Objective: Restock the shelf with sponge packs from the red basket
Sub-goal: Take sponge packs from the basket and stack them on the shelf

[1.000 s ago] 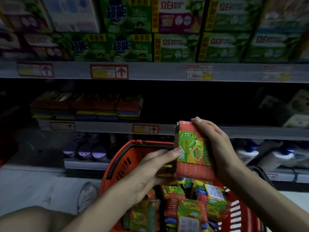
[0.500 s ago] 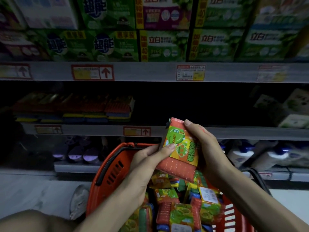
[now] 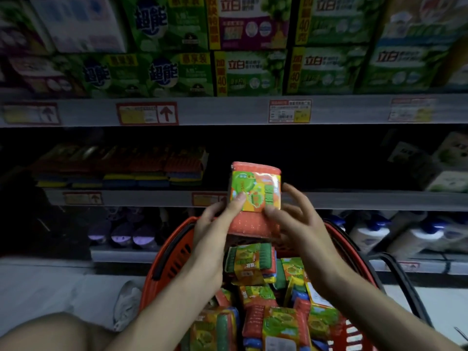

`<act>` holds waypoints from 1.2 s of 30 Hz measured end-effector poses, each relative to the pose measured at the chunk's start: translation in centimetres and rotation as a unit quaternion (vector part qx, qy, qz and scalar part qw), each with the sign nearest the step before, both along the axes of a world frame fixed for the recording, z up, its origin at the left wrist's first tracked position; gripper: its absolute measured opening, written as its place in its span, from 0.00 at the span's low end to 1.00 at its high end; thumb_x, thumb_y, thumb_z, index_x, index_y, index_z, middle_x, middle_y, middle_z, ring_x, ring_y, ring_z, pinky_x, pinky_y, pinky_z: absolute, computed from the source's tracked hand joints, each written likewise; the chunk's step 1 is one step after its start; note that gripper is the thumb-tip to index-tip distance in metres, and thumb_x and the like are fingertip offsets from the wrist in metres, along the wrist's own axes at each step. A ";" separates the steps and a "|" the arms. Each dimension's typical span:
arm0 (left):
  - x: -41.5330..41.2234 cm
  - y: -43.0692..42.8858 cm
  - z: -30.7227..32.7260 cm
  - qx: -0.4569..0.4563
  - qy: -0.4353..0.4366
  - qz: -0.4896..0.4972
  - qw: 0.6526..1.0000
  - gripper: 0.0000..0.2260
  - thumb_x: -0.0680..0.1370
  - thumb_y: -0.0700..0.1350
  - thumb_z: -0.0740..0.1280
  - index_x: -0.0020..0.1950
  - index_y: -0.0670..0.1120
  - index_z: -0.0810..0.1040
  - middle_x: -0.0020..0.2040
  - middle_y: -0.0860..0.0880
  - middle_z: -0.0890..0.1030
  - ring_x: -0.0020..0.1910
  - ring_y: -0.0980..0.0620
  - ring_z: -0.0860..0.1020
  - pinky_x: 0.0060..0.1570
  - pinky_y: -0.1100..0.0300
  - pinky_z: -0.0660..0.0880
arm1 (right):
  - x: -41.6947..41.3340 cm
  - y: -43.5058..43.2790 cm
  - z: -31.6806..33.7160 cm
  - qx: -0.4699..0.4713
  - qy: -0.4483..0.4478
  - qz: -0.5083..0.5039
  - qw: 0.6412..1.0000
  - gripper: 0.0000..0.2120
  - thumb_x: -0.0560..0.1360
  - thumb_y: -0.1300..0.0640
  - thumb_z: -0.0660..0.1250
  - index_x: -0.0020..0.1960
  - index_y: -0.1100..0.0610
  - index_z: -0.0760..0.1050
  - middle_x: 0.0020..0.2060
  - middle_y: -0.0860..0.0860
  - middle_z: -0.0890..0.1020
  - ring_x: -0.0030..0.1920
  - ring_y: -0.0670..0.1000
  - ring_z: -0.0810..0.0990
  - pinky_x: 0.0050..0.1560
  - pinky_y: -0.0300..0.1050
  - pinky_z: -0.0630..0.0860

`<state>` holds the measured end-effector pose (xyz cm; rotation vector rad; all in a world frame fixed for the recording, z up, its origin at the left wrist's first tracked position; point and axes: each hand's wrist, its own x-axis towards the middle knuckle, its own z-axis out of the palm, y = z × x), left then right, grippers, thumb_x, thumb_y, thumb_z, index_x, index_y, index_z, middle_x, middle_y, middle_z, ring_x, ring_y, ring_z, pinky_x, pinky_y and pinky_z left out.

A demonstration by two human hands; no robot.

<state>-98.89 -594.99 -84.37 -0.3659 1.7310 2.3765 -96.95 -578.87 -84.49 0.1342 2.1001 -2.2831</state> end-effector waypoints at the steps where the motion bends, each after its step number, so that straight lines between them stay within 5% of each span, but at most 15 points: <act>1: 0.2 -0.2 0.5 0.006 0.005 0.028 1.000 0.19 0.75 0.55 0.74 0.62 0.48 0.80 0.54 0.45 0.87 0.46 0.50 0.87 0.38 0.60 0.81 | 0.1 -0.5 -0.4 0.016 0.008 -0.008 1.000 0.30 0.72 0.42 0.76 0.71 0.36 0.69 0.59 0.47 0.82 0.56 0.49 0.85 0.55 0.50 0.83; 6: -0.1 -1.2 0.2 -0.047 0.061 0.044 0.996 0.27 0.70 0.60 0.75 0.65 0.50 0.79 0.57 0.47 0.86 0.52 0.50 0.86 0.51 0.54 0.82 | 0.6 -2.2 -1.0 -0.012 0.030 -0.036 0.999 0.20 0.77 0.52 0.72 0.66 0.40 0.73 0.52 0.49 0.84 0.52 0.47 0.86 0.48 0.43 0.84; 11: -0.1 -2.7 -0.8 -0.186 0.116 0.024 0.975 0.24 0.72 0.61 0.76 0.67 0.58 0.79 0.64 0.54 0.73 0.61 0.59 0.77 0.55 0.67 0.75 | -0.1 -2.5 -1.2 -0.049 0.017 -0.061 0.997 0.16 0.77 0.52 0.72 0.64 0.46 0.76 0.51 0.50 0.87 0.52 0.50 0.87 0.51 0.44 0.84; 14: -0.3 -3.6 -1.7 -0.188 0.108 0.021 0.976 0.28 0.67 0.65 0.76 0.66 0.59 0.80 0.64 0.50 0.78 0.60 0.55 0.81 0.59 0.57 0.79 | -0.4 -3.1 -1.5 -0.032 0.028 -0.068 0.997 0.14 0.77 0.52 0.72 0.61 0.49 0.77 0.51 0.51 0.86 0.52 0.50 0.87 0.52 0.47 0.84; 22: -2.0 -3.8 -2.0 -0.160 0.104 0.140 0.972 0.12 0.74 0.50 0.77 0.52 0.48 0.81 0.48 0.49 0.85 0.48 0.53 0.84 0.41 0.68 0.76 | -1.8 -5.2 -2.1 0.040 0.081 -0.099 0.991 0.14 0.77 0.52 0.73 0.61 0.42 0.80 0.52 0.45 0.85 0.55 0.44 0.84 0.55 0.45 0.81; 27: -3.9 -3.8 -1.8 -0.188 0.116 0.140 0.965 0.09 0.74 0.52 0.77 0.48 0.50 0.82 0.44 0.52 0.85 0.44 0.55 0.84 0.42 0.64 0.77 | -4.1 -6.2 -2.3 0.020 0.087 -0.130 0.987 0.14 0.79 0.57 0.72 0.62 0.44 0.79 0.50 0.44 0.85 0.52 0.40 0.84 0.50 0.37 0.82; 32: -6.1 -4.3 -2.3 -0.189 0.117 0.153 0.963 0.07 0.75 0.53 0.76 0.50 0.55 0.83 0.51 0.53 0.85 0.52 0.56 0.82 0.51 0.59 0.79 | -6.2 -7.7 -3.0 0.002 0.088 -0.162 0.983 0.15 0.78 0.60 0.73 0.62 0.47 0.81 0.53 0.44 0.86 0.55 0.43 0.84 0.55 0.39 0.81; 36: -7.0 -4.5 -2.5 -0.177 0.112 0.147 0.967 0.08 0.77 0.48 0.74 0.56 0.53 0.85 0.50 0.53 0.86 0.49 0.58 0.83 0.44 0.68 0.76 | -7.0 -8.8 -4.0 0.004 0.092 -0.203 0.975 0.14 0.77 0.61 0.74 0.60 0.48 0.80 0.51 0.41 0.85 0.52 0.39 0.84 0.57 0.41 0.81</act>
